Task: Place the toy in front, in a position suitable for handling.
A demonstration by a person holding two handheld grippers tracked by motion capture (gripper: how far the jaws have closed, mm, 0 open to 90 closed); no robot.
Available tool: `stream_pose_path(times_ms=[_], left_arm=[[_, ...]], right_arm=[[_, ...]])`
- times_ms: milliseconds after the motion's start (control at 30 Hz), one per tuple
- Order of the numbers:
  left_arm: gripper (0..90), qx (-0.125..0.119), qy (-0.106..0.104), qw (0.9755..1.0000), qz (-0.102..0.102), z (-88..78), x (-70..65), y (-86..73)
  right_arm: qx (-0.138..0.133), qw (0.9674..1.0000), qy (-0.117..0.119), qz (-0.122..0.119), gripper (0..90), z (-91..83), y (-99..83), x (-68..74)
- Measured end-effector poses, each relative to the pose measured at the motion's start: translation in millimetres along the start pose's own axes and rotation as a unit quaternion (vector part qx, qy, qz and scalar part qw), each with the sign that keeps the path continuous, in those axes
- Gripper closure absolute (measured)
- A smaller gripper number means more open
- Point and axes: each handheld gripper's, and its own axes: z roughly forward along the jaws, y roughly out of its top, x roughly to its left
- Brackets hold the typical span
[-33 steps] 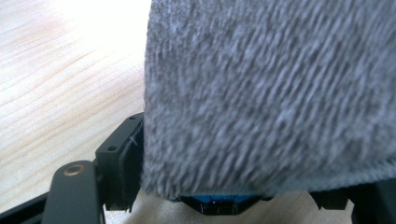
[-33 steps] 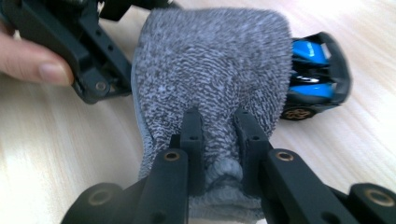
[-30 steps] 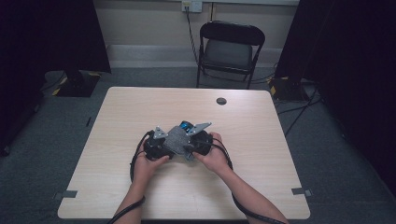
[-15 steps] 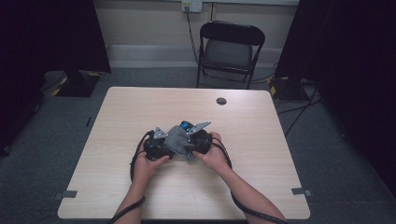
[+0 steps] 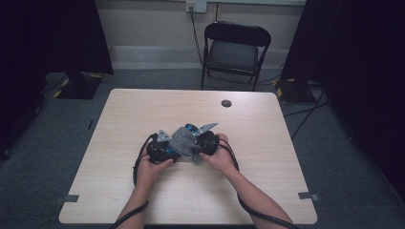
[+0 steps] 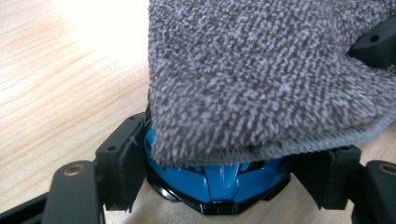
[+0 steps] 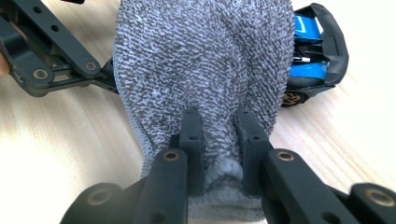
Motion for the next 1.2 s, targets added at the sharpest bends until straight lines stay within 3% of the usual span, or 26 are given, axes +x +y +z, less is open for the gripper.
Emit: stream_pose_path(times_ms=[433, 1200], left_arm=[[25.7, 0.000, 0.000, 1.0000, 0.000, 0.0, 0.0, 0.0], [25.7, 0.000, 0.000, 1.0000, 0.000, 0.0, 0.1, 0.0]], right_arm=[[-0.001, 0.9999, -0.011, 0.003, 76.2, -1.7, 4.8, -7.6], [-0.003, 0.9988, -0.038, 0.031, 76.2, 3.6, 23.0, -18.1]])
